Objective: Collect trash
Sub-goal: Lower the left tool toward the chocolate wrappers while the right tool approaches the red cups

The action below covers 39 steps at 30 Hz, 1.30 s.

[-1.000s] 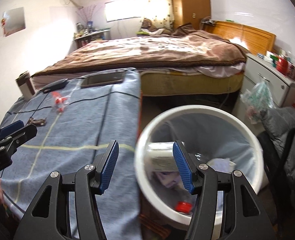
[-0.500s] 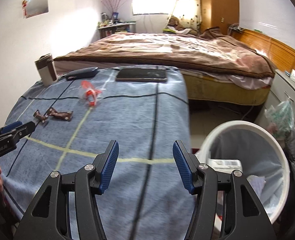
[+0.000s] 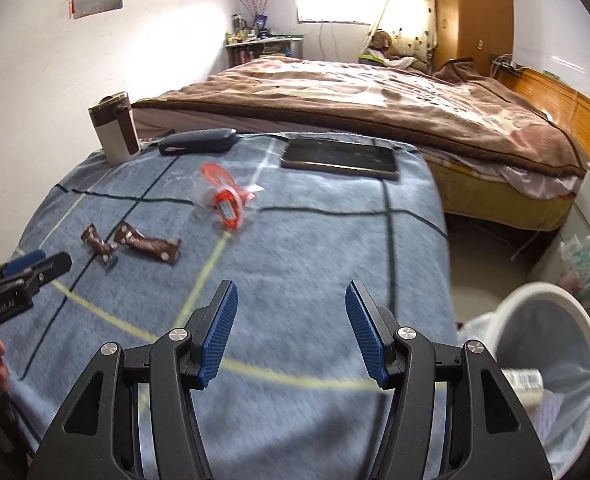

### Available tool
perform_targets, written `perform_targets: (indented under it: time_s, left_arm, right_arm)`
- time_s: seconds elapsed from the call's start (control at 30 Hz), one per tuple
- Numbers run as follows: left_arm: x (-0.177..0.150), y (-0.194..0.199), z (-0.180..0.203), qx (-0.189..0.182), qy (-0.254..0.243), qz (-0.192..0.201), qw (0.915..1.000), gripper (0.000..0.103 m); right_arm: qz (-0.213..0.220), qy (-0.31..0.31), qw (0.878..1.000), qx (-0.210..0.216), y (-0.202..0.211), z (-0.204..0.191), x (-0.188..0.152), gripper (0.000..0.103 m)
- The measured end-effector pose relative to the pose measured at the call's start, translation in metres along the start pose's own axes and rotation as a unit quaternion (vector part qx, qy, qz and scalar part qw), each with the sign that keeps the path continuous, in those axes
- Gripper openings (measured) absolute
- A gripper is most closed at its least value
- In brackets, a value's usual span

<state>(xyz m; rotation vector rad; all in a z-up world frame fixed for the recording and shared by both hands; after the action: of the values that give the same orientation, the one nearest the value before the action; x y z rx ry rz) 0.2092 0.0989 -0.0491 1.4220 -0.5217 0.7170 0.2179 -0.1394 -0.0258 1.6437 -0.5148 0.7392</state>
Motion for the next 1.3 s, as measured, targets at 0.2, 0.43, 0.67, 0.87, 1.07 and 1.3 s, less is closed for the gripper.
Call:
perform_targets:
  time_s: [0.2,0.43,0.67,0.87,1.07,1.3]
  left_arm:
    - [0.008,-0.015,-0.008,0.0,0.012,-0.012,0.9999,0.073]
    - [0.017,-0.032,-0.007,-0.001,0.013,-0.02,0.9997,0.074]
    - [0.014,-0.051,-0.007,0.005,0.006,-0.044,0.999,0.074]
    - [0.011,-0.057,-0.019,0.015,0.002,-0.053,0.9985,0.074]
    - [0.007,-0.058,-0.043,0.037,0.015,-0.06,0.9974,0.074]
    - [0.012,-0.048,-0.042,0.015,0.028,-0.047,0.9984,0.074]
  right_arm:
    - [-0.003,-0.017,1.0,0.02,-0.024,-0.012,0.021,0.058]
    - [-0.017,-0.01,1.0,0.008,-0.057,-0.02,0.03,0.058]
    - [-0.033,-0.011,0.999,0.029,-0.073,-0.022,0.033,0.058]
    - [-0.022,-0.032,0.998,0.039,-0.075,-0.025,0.045,0.058]
    - [-0.029,-0.068,0.997,0.037,-0.09,-0.025,0.053,0.06]
    - [-0.059,-0.097,0.993,0.035,-0.109,-0.024,0.053,0.06]
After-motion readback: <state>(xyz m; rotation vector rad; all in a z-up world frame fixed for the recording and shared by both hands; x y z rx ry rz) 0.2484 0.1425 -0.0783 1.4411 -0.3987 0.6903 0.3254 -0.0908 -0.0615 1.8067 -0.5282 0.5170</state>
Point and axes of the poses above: each gripper's, at about its wrist camera, not at the fingertips, and y roughly against the way its jaws point, z to its right, x to its top, the point moved 6 cm from there along -y, roughly the way its jaws point, and after that the axes turned 3 degrees about x, right-handed, at the moved point
